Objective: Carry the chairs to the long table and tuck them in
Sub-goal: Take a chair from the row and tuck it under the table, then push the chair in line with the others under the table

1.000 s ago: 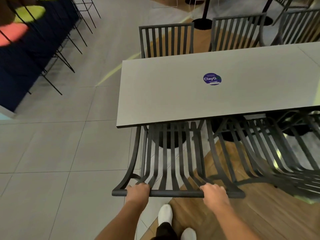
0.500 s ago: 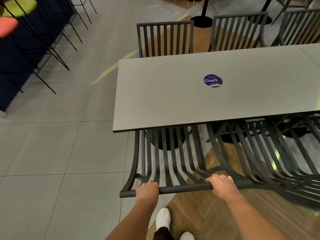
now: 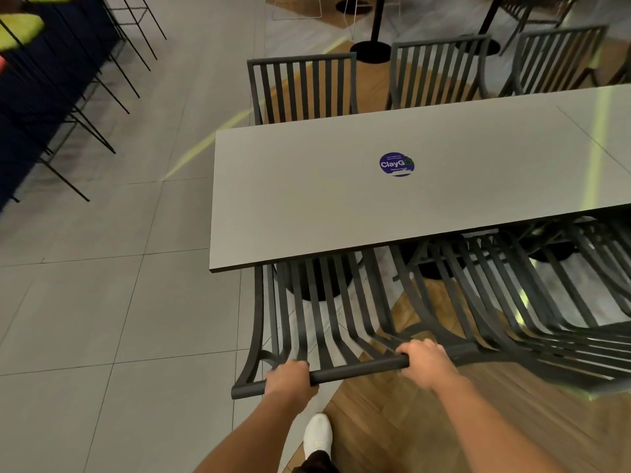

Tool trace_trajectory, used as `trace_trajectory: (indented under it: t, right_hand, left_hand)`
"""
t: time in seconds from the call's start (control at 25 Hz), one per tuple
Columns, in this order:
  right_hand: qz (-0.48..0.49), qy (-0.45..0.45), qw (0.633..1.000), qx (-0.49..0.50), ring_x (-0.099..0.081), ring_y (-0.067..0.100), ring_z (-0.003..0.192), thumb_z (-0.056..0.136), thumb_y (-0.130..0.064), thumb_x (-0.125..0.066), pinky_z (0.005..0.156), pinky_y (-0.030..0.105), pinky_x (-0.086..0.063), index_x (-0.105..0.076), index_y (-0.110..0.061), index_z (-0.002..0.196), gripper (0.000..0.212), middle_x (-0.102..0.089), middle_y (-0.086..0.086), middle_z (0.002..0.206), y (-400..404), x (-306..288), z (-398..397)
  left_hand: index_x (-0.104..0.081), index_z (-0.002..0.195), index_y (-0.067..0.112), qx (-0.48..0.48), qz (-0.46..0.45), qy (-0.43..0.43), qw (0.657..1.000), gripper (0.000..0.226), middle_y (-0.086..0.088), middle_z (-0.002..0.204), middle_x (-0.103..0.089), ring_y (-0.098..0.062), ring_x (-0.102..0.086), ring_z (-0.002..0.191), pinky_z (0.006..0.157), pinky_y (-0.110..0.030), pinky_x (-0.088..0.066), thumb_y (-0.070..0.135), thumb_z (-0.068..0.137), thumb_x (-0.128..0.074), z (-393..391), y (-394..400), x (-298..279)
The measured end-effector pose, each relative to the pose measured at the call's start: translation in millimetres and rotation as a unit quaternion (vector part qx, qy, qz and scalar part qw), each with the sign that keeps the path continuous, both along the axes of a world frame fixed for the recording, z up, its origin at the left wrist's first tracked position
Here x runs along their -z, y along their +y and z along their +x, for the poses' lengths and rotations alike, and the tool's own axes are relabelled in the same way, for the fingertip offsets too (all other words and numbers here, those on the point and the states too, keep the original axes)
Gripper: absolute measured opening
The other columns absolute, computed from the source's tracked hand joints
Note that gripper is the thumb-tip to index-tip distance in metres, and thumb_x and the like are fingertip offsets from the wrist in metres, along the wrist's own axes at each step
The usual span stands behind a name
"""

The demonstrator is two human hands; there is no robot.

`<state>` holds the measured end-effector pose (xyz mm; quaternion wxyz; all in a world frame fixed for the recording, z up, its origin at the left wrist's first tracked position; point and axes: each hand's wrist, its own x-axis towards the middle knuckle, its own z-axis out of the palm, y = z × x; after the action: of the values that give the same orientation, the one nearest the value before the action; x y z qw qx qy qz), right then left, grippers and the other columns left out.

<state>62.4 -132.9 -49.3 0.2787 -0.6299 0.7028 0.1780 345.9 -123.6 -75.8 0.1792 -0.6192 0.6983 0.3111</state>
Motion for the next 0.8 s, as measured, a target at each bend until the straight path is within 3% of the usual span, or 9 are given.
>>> trace_trajectory:
  t: [0.16, 0.28, 0.4, 0.64, 0.8]
  right_hand:
    - [-0.023, -0.096, 0.992, 0.078, -0.054, 0.019, 0.120, 0.089, -0.040, -0.074, 0.108, 0.037, -0.044, -0.061, -0.028, 0.134, 0.048, -0.060, -0.002, 0.123, 11.6, -16.3, -12.4]
    - [-0.095, -0.138, 0.980, 0.104, -0.053, 0.015, 0.122, 0.095, -0.039, -0.068, 0.105, 0.032, -0.044, -0.062, -0.023, 0.133, 0.041, -0.059, -0.008, 0.125, 25.4, -25.3, -38.0]
    - [-0.154, -0.136, 0.971, 0.121, -0.054, 0.012, 0.119, 0.097, -0.040, -0.063, 0.098, 0.026, -0.043, -0.065, -0.023, 0.127, 0.034, -0.060, -0.011, 0.124, 48.3, -30.9, -95.8]
    - [-0.180, -0.100, 0.965, 0.165, -0.058, 0.015, 0.112, 0.098, -0.042, -0.061, 0.090, 0.030, -0.048, -0.069, -0.024, 0.119, 0.029, -0.063, -0.007, 0.117, 117.2, -35.7, -268.5]
    - [-0.188, -0.065, 0.964, 0.176, -0.058, 0.019, 0.116, 0.098, -0.038, -0.061, 0.096, 0.034, -0.048, -0.069, -0.022, 0.122, 0.030, -0.063, -0.003, 0.121, 158.8, -42.9, -383.2]
  left_hand:
    - [-0.063, 0.118, 0.028, 0.017, -0.004, 0.066, 0.998, 0.027, 0.003, 0.107, -0.064, -0.016, -0.063, 0.097, 0.090, -0.036, -0.056, 0.044, 0.096, -0.061, -41.7, -2.1, -16.5]
    - [-0.063, 0.120, 0.029, 0.040, -0.030, 0.093, 0.994, 0.025, 0.003, 0.108, -0.062, -0.018, -0.063, 0.097, 0.088, -0.038, -0.057, 0.041, 0.098, -0.059, -91.2, -5.8, -28.6]
    - [-0.063, 0.122, 0.030, 0.060, -0.080, 0.103, 0.990, 0.024, 0.003, 0.109, -0.060, -0.020, -0.062, 0.097, 0.086, -0.039, -0.056, 0.040, 0.102, -0.055, -155.0, -3.0, -40.2]
    - [-0.063, 0.126, 0.019, 0.049, -0.134, 0.085, 0.986, 0.031, -0.004, 0.123, -0.057, -0.029, -0.055, 0.115, 0.091, -0.042, -0.051, 0.035, 0.105, -0.046, -306.6, 39.1, -52.5]
    - [-0.064, 0.111, 0.014, 0.065, -0.120, 0.095, 0.986, 0.026, -0.007, 0.117, -0.061, -0.031, -0.059, 0.109, 0.084, -0.039, -0.051, 0.031, 0.104, -0.045, -411.0, 77.3, -65.1]
